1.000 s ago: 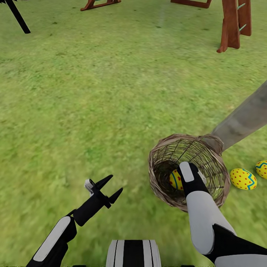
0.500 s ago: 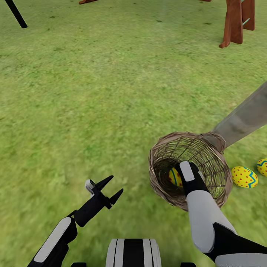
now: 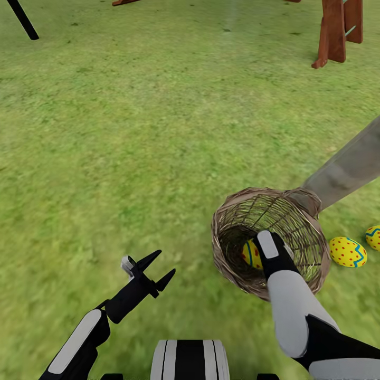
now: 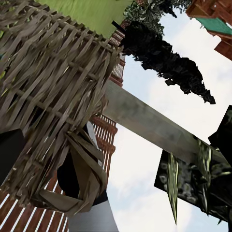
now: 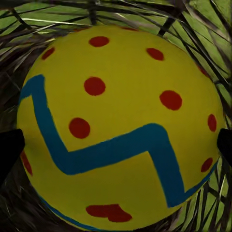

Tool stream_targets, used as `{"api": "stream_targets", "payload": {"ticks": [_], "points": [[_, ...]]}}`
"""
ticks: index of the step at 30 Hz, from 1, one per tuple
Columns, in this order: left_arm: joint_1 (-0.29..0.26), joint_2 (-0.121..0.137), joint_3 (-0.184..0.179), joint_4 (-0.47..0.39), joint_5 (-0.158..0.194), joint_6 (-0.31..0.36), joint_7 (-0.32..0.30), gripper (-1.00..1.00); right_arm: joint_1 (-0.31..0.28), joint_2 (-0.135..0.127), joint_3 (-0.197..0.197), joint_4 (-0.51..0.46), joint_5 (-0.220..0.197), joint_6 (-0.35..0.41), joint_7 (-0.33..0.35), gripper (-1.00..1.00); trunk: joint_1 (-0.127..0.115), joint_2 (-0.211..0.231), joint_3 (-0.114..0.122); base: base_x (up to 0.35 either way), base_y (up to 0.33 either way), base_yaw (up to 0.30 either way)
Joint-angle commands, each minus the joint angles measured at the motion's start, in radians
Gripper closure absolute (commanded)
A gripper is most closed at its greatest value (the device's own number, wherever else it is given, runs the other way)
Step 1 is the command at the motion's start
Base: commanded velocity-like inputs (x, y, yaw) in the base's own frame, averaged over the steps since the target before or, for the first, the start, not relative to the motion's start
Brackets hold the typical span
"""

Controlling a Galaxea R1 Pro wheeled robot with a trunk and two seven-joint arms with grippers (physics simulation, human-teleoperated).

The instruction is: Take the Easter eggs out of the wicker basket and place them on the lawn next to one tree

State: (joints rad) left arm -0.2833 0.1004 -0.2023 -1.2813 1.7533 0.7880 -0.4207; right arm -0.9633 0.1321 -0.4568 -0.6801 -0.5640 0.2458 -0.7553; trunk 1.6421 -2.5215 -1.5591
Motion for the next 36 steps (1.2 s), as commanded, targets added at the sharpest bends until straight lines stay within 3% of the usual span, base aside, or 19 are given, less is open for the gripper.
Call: {"api": "stream_targets", "payload": {"ticks": [1,2,10,11,20,36], "points": [[-0.001,0.001,-0.002,0.0,0.003,0.002,-0.003,-1.0,-0.001,0.0,-0.003,0.003,0.0,0.007,-0.003,-1.0,0.0,0.0,-0.004,0.0,0.0,0.0],[-0.001,0.001,-0.002,0.0,0.003,0.002,-0.003,-1.0,-0.002,0.0,-0.003,0.042,0.0,0.007,-0.003,-1.0,0.001,-0.001,-0.008,0.0,0.0,0.0],[-0.001,0.001,-0.002,0.0,0.004,0.003,-0.003,-1.0,-0.002,0.002,-0.004,0.045,0.0,0.007,-0.003,-1.0,0.002,-0.001,-0.02,0.0,0.0,0.0],[-0.001,0.001,-0.002,0.0,0.004,0.003,-0.003,-1.0,-0.002,0.003,-0.005,0.045,0.0,0.007,-0.004,1.0,0.002,-0.001,-0.02,0.0,0.0,0.0],[-0.001,0.001,-0.002,0.0,0.004,0.003,-0.003,-1.0,-0.002,0.004,-0.026,0.044,0.0,0.004,-0.004,1.0,0.003,-0.002,-0.032,0.0,0.0,0.0],[-0.001,-0.001,-0.003,0.0,0.002,0.002,-0.001,-1.0,-0.002,0.004,-0.026,0.04,0.001,0.005,-0.004,1.0,0.001,-0.001,-0.008,0.0,0.0,0.0]]}}
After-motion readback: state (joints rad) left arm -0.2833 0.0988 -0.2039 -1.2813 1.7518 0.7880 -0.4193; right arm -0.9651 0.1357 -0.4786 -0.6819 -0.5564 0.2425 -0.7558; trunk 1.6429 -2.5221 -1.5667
